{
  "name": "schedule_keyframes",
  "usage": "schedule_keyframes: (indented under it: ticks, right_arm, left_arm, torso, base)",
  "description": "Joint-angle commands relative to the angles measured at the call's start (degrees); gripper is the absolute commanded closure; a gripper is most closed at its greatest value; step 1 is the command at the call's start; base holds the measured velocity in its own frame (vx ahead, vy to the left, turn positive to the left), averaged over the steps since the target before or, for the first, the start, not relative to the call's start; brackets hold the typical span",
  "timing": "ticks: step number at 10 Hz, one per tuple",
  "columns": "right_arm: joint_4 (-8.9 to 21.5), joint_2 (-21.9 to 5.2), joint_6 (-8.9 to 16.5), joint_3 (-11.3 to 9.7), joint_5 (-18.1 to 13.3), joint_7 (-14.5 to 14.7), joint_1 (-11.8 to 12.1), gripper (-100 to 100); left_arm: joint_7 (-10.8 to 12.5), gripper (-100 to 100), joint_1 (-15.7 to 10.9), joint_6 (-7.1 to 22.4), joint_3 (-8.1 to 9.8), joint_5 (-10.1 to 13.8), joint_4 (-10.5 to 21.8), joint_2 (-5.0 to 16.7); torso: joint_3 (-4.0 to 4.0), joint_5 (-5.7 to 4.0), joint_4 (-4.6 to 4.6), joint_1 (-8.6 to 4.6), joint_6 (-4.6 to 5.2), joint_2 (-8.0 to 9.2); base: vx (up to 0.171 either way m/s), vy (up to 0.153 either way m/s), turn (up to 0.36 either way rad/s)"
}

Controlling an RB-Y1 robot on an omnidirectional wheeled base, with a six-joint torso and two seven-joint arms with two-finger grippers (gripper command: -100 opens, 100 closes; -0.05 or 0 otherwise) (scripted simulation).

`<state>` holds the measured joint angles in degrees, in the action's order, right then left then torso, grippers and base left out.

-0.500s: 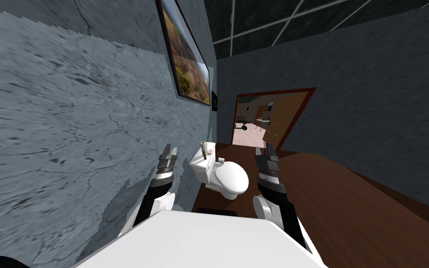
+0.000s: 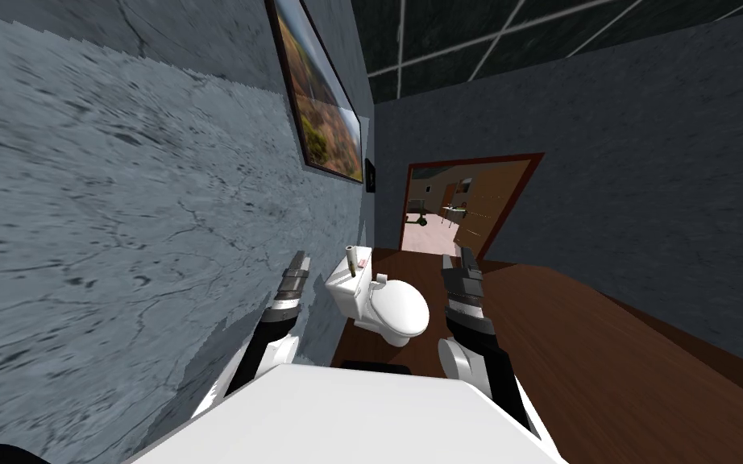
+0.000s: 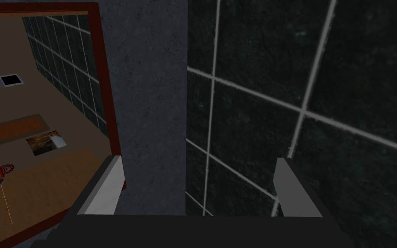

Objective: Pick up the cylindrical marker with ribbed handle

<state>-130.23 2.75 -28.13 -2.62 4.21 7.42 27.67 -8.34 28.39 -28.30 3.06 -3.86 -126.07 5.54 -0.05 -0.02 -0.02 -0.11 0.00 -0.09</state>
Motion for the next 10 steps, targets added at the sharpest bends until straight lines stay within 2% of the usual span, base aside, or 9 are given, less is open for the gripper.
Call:
schedule_keyframes:
  ticks: [1, 9, 10]
  right_arm:
    - [0.0, 0.0, 0.0, 0.0, 0.0, 0.0, 0.0, 0]
    - [0.0, 0.0, 0.0, 0.0, 0.0, 0.0, 0.0, 0]
    - [0.0, 0.0, 0.0, 0.0, 0.0, 0.0, 0.0, 0]
  left_arm:
    - [-1.79, -100, -0.49, 0.61, 0.44, -1.65, 2.25, 1.86]
    - [-8.1, -100, -2.49, 2.44, 2.04, -7.59, 10.82, 3.77]
    - [-9.53, -100, -2.95, 2.86, 2.4, -8.93, 12.77, 4.25]
  torso:
    - [0.0, 0.0, 0.0, 0.0, 0.0, 0.0]
    - [-0.02, -0.02, -0.01, -0.07, 0.0, -0.04]
    - [-0.02, -0.02, -0.01, -0.1, -0.01, -0.03]
  base:
    - [0.034, -0.064, -0.035]
    - [0.034, -0.063, -0.024]
    - [0.044, -0.083, -0.04]
